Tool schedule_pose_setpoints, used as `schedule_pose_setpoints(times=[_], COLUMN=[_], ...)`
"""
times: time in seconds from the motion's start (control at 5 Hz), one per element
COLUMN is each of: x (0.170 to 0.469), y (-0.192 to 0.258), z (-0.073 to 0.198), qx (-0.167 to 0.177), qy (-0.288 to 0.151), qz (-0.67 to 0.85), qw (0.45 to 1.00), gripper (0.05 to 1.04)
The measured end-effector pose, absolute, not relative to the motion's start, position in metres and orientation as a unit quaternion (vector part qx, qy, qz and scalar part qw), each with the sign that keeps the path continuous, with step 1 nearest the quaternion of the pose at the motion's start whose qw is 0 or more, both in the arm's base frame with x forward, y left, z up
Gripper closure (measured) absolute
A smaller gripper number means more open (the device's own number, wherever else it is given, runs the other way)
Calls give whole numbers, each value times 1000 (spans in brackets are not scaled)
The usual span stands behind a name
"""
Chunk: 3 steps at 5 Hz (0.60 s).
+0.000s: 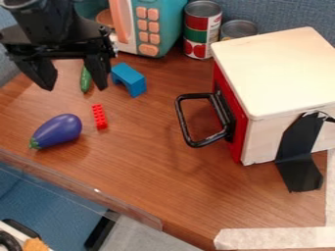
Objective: Opening the drawer
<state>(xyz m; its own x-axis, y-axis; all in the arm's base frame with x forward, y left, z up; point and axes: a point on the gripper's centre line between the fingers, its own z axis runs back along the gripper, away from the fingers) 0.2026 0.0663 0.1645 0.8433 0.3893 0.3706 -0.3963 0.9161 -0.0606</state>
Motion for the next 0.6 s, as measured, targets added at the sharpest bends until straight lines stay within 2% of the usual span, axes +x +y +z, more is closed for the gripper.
schedule_pose_setpoints(times=[0.2,0.6], x=[202,217], y=[66,48], z=[161,128], qx=[9,-7], qy=[-188,-197], qz=[208,265], qw=[960,944], gripper=[83,83])
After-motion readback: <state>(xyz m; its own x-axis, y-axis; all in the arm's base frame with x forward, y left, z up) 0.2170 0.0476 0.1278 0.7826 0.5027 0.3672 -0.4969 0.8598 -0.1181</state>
